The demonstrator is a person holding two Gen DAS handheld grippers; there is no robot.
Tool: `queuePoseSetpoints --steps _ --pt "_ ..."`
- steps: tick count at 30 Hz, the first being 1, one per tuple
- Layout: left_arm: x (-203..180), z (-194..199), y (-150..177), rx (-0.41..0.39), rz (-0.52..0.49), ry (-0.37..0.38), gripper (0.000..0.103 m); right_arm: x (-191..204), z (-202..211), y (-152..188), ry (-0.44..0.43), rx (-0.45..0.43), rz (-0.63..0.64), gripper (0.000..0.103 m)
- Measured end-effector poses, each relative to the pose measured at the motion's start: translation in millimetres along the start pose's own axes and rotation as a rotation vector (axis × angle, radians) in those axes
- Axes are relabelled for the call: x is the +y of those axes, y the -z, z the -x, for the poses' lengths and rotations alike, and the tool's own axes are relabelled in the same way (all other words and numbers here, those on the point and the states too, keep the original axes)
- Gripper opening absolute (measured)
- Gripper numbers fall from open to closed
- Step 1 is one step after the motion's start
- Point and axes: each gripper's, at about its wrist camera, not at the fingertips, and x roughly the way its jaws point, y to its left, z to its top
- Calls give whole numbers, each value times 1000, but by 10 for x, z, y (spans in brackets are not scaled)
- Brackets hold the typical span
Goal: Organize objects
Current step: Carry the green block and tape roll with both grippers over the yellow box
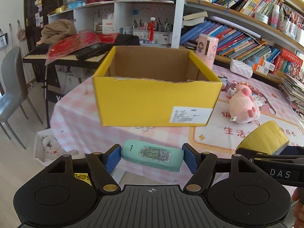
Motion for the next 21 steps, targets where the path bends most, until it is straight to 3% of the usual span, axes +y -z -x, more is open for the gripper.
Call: queuePoseSetpoints --steps 10,21 --pt "311 158 142 -2 -35 39 70 404 150 298 9 10 -30 94" --pt "445 260 180 -30 -24 73 70 562 272 348 30 5 -14 94"
